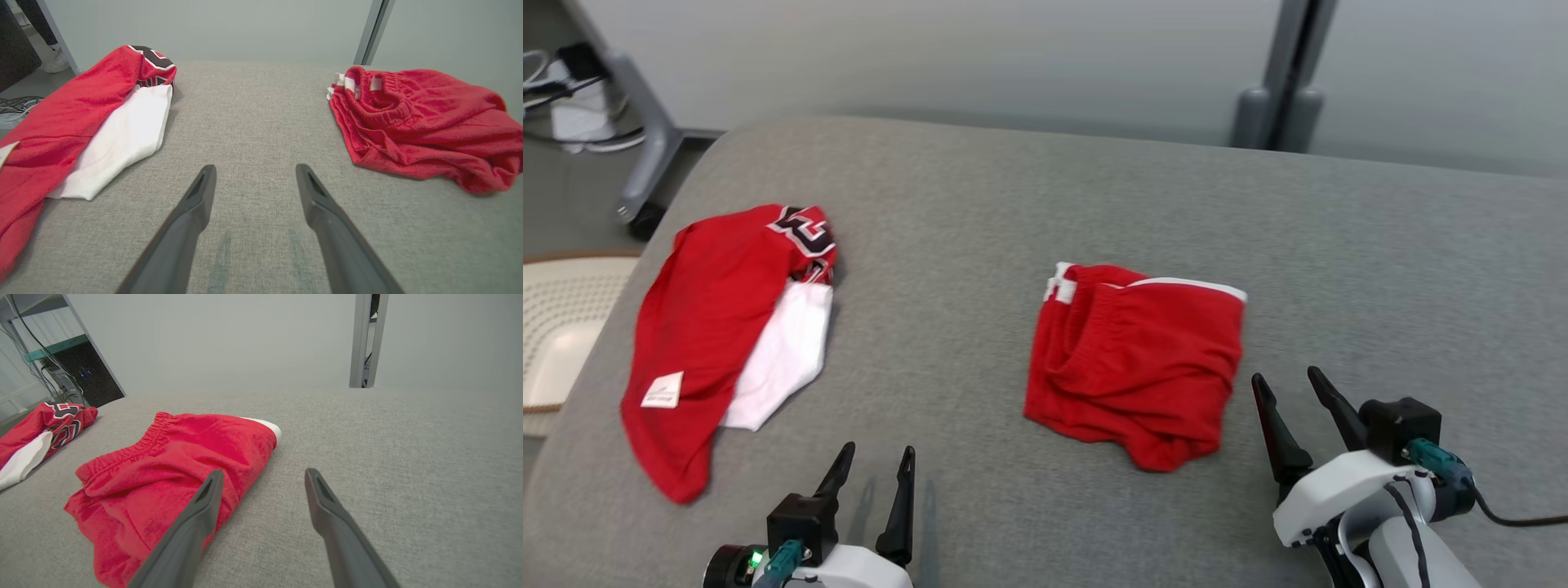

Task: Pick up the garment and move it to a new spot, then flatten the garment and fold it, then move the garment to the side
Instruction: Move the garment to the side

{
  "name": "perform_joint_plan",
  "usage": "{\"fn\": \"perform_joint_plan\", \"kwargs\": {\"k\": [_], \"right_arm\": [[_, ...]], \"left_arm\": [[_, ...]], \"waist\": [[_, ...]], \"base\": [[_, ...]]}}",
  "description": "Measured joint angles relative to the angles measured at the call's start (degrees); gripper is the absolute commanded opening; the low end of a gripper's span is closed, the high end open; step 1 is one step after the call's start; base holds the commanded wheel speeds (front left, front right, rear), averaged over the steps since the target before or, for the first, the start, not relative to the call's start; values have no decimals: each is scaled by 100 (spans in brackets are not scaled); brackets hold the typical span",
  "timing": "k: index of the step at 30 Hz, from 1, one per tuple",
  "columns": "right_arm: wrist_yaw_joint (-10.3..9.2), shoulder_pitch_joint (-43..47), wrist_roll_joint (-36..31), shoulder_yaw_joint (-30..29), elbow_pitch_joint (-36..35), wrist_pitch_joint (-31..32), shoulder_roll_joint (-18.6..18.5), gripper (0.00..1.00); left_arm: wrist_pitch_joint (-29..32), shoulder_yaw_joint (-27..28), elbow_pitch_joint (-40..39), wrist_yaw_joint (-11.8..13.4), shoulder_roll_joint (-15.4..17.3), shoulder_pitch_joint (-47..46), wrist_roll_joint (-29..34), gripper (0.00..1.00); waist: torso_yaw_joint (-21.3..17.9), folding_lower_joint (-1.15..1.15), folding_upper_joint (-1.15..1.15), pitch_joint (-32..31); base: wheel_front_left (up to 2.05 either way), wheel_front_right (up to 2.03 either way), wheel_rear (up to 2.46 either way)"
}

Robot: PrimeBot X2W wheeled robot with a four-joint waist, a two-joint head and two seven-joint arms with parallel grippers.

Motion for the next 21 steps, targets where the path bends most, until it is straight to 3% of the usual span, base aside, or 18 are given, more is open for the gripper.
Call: {"fn": "perform_joint_plan", "kwargs": {"k": [10,11,12,13,21], "right_arm": [[0,-625,364,-33,948,-1,0,100],[0,-678,332,-20,1070,-1,-3,93],[0,-728,320,-12,1172,0,-2,40],[0,-774,322,4,1236,-1,1,0],[0,-944,358,103,1418,-9,8,0]], "left_arm": [[0,-89,-86,22,4,-21,-52,100],[0,-98,-93,23,4,-40,-59,100],[0,-112,-101,24,5,-69,-67,100],[0,-114,-116,29,7,-91,-75,100],[0,-65,-142,36,5,-122,-87,100]], "waist": [[687,0,0,302],[736,0,0,333],[778,0,0,362],[808,0,0,390],[580,0,0,388]], "base": [[0,0,0],[0,0,0],[0,0,0],[0,0,0],[0,0,0]]}}
